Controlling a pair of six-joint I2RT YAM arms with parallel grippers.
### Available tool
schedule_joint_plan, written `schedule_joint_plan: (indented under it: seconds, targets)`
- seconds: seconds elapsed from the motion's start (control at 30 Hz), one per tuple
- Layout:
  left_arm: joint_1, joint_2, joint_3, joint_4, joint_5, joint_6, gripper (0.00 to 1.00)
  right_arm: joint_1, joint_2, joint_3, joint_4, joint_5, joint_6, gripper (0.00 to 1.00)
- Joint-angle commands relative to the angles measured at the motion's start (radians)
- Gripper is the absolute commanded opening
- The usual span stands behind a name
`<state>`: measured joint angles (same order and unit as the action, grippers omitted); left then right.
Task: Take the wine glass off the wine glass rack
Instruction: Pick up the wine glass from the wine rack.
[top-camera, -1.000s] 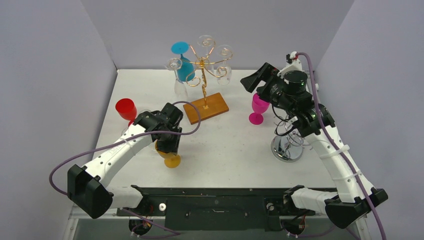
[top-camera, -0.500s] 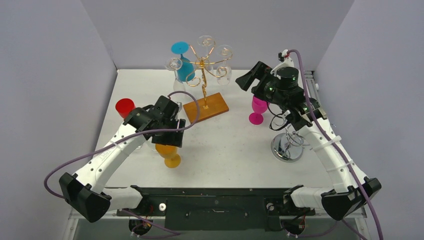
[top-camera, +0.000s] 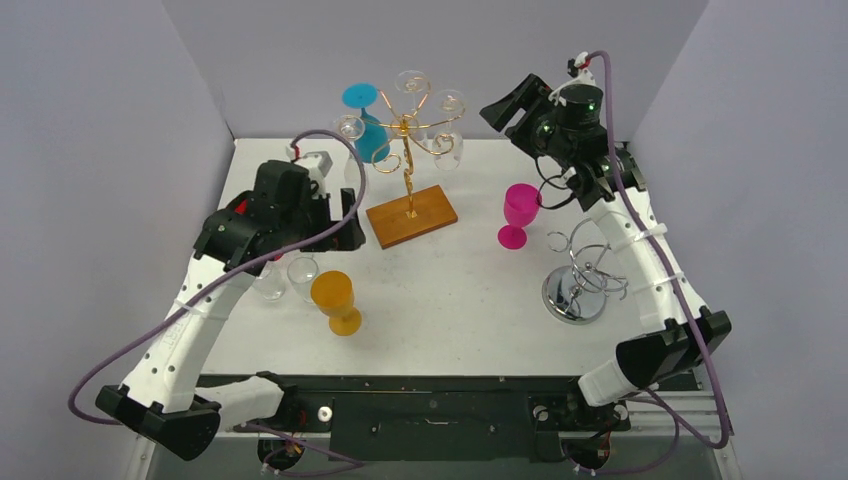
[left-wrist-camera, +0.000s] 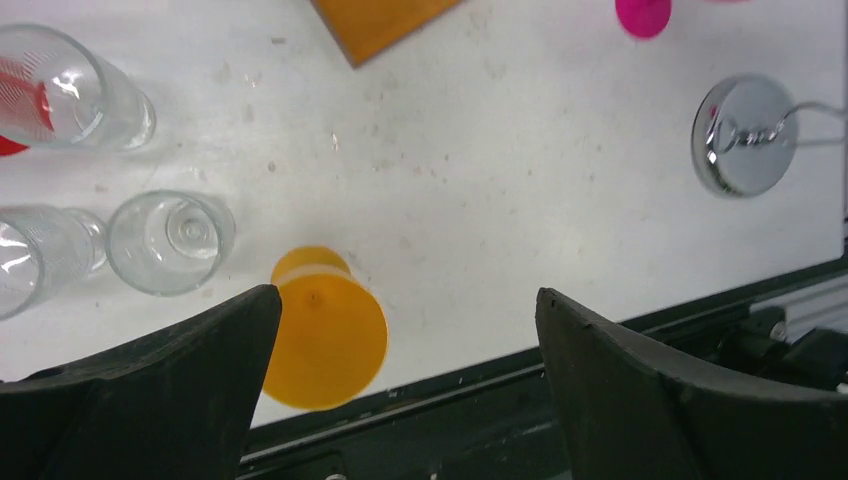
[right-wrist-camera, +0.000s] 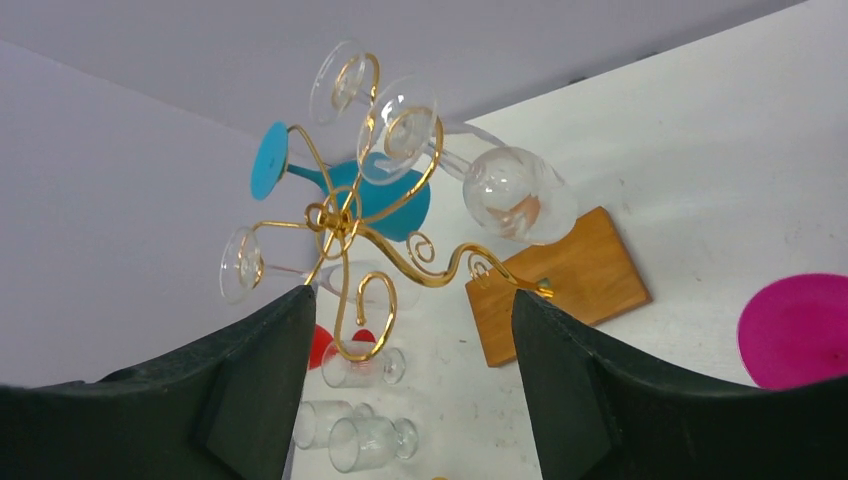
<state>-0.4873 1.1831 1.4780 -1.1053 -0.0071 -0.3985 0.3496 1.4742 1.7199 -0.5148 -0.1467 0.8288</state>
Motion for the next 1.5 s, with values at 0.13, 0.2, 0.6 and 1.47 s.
schedule_joint_plan:
  seconds: [0.13,0.2,0.6,1.47]
  targets:
    - [0.232,-0.011,0.06,0.333,0.183,-0.07,0.96,-0.061,0.222,0.257,0.076,-0.135,0.052,0.62]
    - [0.264,-0.007,0.056,0.374,0.217,-0.096,0.96,-0.068,0.27,0.297,0.085,-0.15,0.066,0.59]
    - [0.325,-0.017,-0.007,0.504,0.265,-0.169,0.96,-0.067,0.445,0.417,0.151,-0.189,0.101,0.48]
    - [0.346,0.004,-0.052,0.541,0.322,-0.174,0.96,-0.041,0.499,0.398,0.193,-0.172,0.118,0.32]
